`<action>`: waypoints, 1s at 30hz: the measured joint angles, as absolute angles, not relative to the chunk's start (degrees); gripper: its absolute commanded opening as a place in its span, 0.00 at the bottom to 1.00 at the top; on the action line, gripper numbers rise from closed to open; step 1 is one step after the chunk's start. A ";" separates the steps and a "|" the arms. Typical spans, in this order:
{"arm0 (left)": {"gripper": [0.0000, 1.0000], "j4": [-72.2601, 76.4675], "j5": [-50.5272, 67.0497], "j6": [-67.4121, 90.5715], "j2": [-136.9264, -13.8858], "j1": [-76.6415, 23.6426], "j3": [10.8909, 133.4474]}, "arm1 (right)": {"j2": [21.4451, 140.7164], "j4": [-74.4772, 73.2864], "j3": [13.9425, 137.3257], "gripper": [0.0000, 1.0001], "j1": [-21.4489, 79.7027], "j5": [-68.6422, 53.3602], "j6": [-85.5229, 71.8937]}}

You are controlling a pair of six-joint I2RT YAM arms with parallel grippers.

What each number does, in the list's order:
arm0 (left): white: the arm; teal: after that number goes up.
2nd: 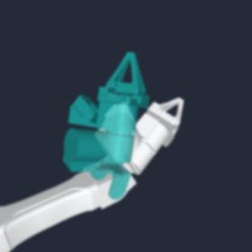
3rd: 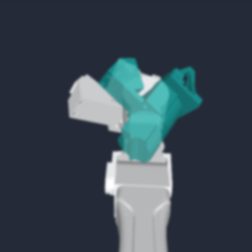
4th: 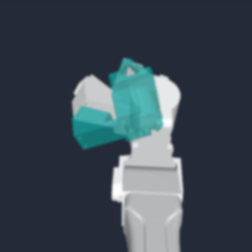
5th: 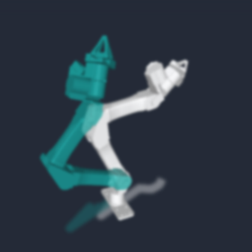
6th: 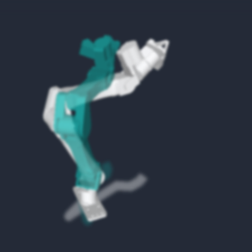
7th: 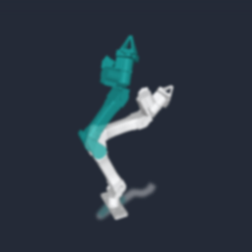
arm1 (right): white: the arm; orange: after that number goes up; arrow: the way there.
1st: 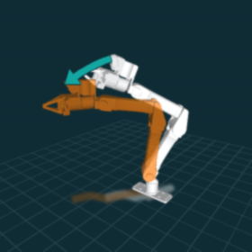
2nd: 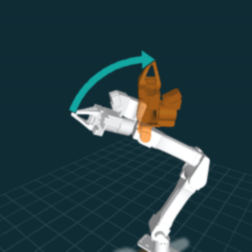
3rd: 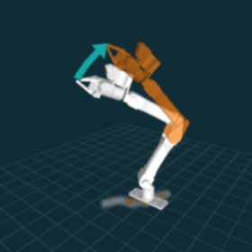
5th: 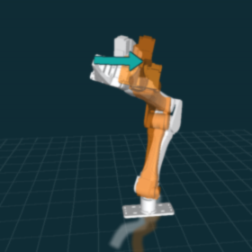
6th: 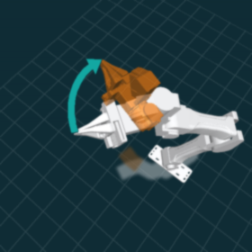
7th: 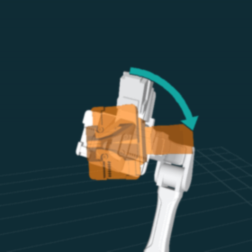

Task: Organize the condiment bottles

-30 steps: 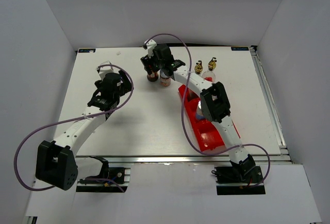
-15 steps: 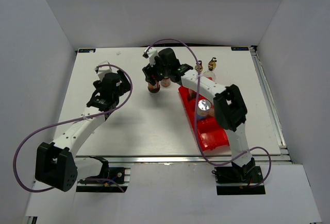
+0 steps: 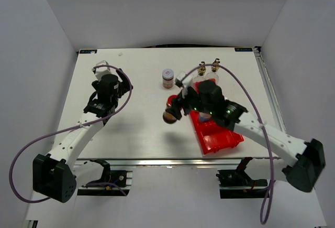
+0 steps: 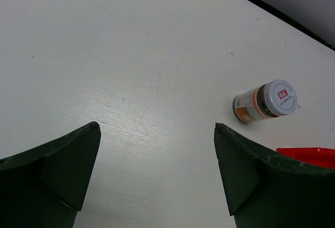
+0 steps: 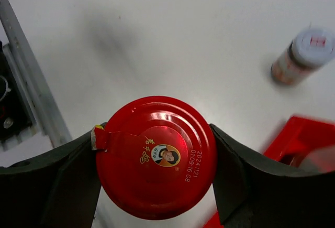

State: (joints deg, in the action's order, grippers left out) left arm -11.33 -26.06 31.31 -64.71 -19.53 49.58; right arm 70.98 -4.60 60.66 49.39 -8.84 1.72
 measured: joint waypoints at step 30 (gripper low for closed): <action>0.98 -8.91 -22.48 31.05 -68.31 -19.25 49.56 | 42.74 -38.28 46.52 0.00 50.22 26.87 -20.10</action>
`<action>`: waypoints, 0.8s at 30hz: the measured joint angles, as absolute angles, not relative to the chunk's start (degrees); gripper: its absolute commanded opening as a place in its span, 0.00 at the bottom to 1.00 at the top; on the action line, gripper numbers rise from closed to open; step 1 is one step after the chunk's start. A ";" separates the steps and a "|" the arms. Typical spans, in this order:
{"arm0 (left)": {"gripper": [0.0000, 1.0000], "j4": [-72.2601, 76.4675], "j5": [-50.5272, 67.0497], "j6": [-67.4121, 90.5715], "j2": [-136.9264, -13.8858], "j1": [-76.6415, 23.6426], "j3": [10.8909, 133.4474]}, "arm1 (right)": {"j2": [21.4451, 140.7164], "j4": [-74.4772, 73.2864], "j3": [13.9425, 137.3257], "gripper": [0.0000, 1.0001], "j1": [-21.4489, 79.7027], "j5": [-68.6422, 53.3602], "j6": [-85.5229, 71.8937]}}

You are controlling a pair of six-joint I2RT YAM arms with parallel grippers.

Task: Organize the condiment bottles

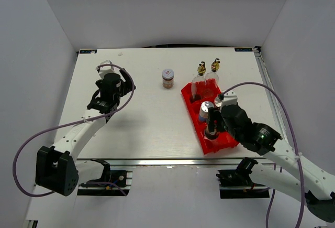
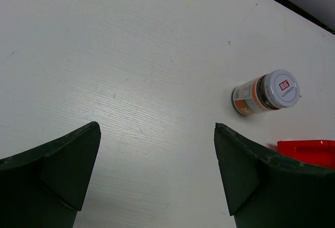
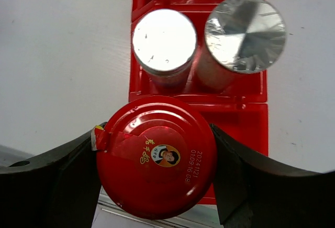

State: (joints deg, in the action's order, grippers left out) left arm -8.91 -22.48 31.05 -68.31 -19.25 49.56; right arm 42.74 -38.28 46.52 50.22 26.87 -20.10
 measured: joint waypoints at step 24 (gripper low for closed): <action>0.98 -7.25 -21.52 30.85 -71.05 -19.25 50.74 | 46.39 -39.75 38.81 0.16 38.46 37.36 -31.83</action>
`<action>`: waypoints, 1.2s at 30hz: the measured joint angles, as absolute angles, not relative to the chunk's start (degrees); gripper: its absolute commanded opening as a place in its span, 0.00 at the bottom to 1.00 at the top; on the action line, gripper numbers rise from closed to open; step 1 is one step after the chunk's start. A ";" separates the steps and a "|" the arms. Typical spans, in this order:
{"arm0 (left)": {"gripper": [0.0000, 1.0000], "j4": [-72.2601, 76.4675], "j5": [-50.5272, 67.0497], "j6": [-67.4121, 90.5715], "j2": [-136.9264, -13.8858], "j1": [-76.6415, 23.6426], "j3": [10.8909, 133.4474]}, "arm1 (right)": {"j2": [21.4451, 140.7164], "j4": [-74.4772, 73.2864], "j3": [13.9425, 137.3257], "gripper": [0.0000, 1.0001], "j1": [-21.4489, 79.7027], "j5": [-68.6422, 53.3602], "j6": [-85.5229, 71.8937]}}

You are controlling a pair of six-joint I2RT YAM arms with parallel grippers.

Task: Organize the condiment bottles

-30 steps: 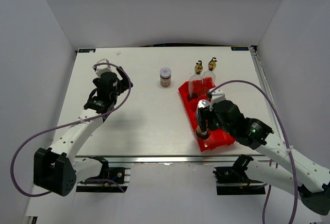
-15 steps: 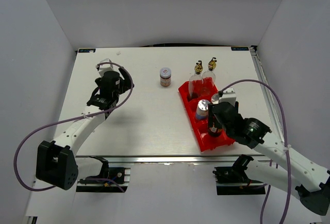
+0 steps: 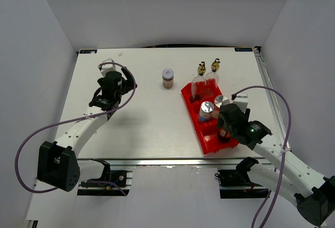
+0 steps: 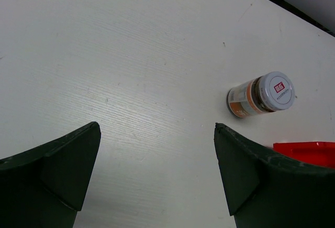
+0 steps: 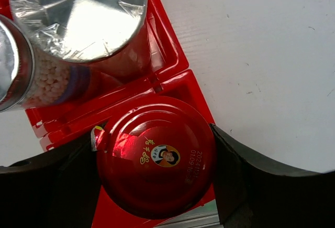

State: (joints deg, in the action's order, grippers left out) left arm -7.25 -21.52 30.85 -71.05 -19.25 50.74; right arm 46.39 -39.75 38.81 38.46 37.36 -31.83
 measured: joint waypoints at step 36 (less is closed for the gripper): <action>0.98 -8.69 -21.87 30.35 -68.69 -19.25 51.07 | 40.53 -31.18 37.32 0.90 35.27 31.14 -26.24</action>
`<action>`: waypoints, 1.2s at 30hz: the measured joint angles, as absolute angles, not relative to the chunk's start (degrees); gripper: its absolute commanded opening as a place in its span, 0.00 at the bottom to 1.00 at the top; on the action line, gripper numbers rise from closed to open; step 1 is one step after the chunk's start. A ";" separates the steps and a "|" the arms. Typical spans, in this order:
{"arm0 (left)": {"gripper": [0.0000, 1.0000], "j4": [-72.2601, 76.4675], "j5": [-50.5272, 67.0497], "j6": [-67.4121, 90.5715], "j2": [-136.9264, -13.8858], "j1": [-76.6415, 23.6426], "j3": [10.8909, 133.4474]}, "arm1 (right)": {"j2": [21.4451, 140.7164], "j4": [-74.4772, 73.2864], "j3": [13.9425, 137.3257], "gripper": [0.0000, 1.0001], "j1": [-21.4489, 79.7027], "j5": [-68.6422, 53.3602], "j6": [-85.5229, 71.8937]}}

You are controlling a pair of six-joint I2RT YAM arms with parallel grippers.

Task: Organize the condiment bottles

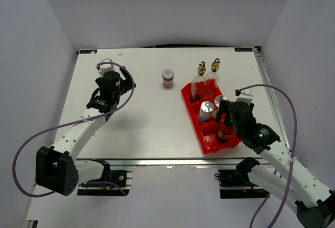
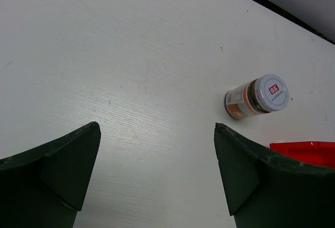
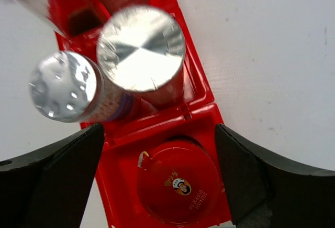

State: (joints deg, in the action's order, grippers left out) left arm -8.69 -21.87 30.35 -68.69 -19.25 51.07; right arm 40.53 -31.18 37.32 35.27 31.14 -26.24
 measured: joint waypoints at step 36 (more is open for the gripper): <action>0.98 -19.33 -33.47 36.10 -58.06 -17.67 44.86 | 112.20 -22.87 100.57 0.89 40.95 12.03 -7.62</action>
State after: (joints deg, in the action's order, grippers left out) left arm -19.33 -33.47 36.10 -58.06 -17.67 44.86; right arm 112.20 -22.87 100.57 40.95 12.03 -7.62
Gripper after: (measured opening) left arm 0.981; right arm 0.895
